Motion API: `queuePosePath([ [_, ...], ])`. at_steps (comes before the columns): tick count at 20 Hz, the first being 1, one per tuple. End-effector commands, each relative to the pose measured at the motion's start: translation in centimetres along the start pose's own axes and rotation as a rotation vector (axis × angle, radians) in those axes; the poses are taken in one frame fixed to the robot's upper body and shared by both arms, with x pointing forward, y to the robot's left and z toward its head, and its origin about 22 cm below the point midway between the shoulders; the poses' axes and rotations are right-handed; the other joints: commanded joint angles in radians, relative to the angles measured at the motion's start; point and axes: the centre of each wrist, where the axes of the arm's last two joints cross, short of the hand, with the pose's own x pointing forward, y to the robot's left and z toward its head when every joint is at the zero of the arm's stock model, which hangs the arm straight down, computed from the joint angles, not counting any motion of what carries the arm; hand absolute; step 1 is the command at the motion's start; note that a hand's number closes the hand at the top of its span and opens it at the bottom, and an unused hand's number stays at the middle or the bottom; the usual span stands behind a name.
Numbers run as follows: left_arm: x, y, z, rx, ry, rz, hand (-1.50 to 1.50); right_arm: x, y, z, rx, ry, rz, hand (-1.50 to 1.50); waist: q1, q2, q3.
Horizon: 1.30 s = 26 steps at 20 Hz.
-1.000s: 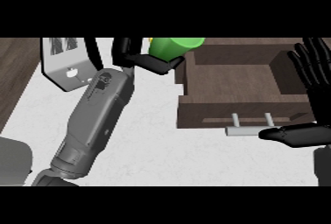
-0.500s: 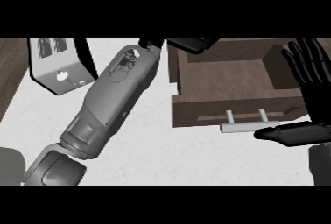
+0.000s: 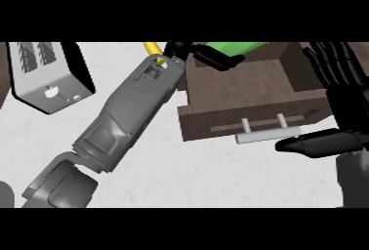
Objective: Pick up the cup, place it into the drawer and close the drawer
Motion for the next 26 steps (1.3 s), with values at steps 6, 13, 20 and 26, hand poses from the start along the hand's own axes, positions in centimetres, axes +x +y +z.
queuePosePath([
  [6,-2.1,-0.4,0.9,-0.083,0.049,-0.058,-1.50,0.7,0.0,-1.4,0.048,-0.042,-0.014,-1.50,-0.061,0.017,0.000],
  [13,-1.9,-0.4,1.2,-0.020,-0.030,0.159,-1.50,0.5,4.0,-2.4,0.301,-0.065,-0.178,1.50,-0.095,0.026,-0.002],
  [20,-0.6,-0.3,0.8,0.043,-0.156,0.328,-1.50,0.5,5.2,-2.3,0.663,0.040,-0.112,1.50,-0.044,0.010,-0.003],
  [26,-2.7,0.0,1.5,0.122,-0.141,0.325,-1.50,0.0,3.1,0.1,0.739,0.251,0.173,-1.50,0.024,-0.010,-0.002],
])
